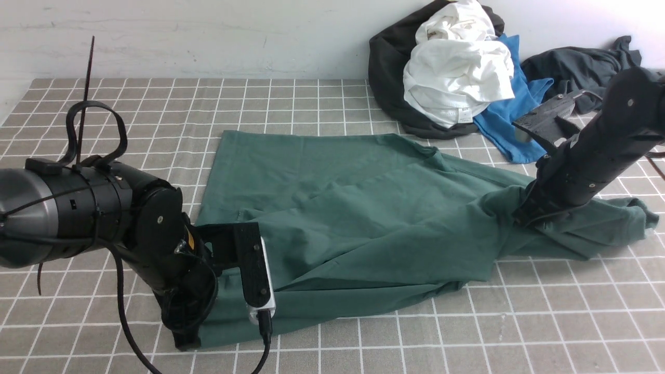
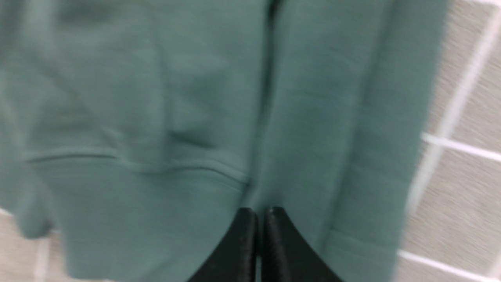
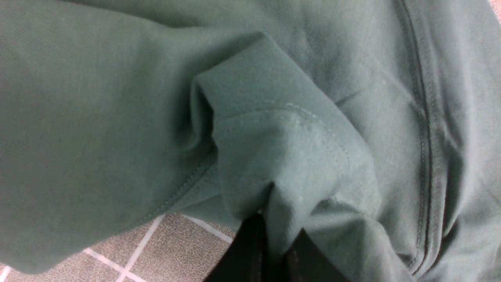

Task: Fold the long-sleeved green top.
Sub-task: Use both arms to drag the lower edge of the fabric forward and fold it over the upper edge

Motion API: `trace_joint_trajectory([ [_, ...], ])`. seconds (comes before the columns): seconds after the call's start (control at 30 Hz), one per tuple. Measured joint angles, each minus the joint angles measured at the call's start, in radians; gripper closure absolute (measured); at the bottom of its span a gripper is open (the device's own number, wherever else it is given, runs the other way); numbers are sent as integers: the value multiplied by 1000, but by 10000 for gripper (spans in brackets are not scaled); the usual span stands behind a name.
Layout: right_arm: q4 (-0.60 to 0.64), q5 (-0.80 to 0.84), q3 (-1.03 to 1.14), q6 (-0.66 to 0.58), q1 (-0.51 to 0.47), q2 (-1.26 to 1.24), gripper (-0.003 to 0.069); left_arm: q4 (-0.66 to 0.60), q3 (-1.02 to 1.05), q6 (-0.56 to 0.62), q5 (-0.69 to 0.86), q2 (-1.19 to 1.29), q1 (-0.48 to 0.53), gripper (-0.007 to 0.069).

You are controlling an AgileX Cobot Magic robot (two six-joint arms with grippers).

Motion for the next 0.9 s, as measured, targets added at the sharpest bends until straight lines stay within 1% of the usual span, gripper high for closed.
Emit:
trace_joint_trajectory([
  [0.17,0,0,2,0,0,0,651,3,1,-76,20,-43,-1,632],
  [0.27,0,-13,2,-1,0,0,651,-19,1,-119,4,-46,-1,617],
  [0.37,4,-42,2,-13,0,0,651,-41,1,-131,-19,-35,0,553],
  [0.47,29,-61,2,-39,0,0,651,-43,1,-118,-6,-19,0,423],
  [0.5,31,-61,2,-40,0,0,651,-43,1,-116,-1,-17,0,405],
  [0.53,45,-66,2,-45,0,0,651,-41,1,-104,21,-10,0,347],
  [0.57,56,-70,2,-53,0,0,651,-37,1,-89,43,-3,0,308],
  [0.63,67,-72,2,-66,0,0,651,-29,1,-69,52,9,0,279],
  [0.7,81,-74,2,-79,0,0,651,-4,1,-57,35,19,0,290],
  [0.8,95,-74,2,-87,0,0,651,23,1,-55,-3,26,0,359],
  [0.9,109,-74,2,-94,0,0,651,45,1,-55,-38,34,0,510],
])
